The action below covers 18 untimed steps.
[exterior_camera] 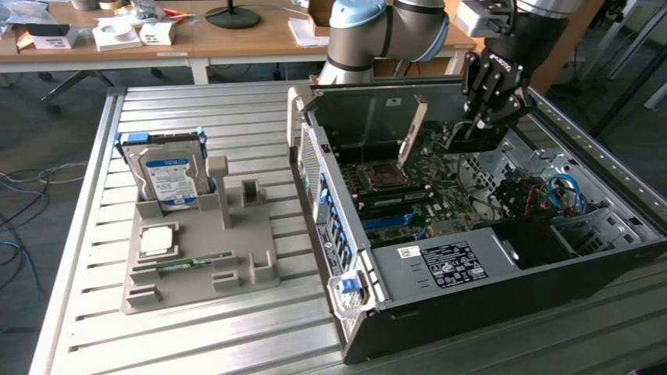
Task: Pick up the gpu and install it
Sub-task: 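Insert the gpu into the slot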
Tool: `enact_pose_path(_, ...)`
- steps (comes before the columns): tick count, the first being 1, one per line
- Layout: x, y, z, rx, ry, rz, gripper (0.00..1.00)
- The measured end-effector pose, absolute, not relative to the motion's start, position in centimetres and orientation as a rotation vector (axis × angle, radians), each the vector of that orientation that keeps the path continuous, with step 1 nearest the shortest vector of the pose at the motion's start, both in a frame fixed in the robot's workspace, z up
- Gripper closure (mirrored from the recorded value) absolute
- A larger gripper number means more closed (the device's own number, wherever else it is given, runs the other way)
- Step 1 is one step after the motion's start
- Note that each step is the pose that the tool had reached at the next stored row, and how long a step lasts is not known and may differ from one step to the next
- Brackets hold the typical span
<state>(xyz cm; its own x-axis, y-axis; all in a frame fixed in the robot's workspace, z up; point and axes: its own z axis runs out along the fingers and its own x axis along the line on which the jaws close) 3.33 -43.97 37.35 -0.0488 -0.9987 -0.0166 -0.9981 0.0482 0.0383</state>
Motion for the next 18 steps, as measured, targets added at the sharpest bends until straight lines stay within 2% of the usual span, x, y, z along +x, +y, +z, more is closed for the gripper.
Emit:
enact_pose_path(12, 2.1, -44.0, 36.7, 2.177, -2.277, -0.027, 0.73)
enact_pose_path(18, 2.0, -44.0, 36.6, 2.177, -2.278, -0.026, 0.73)
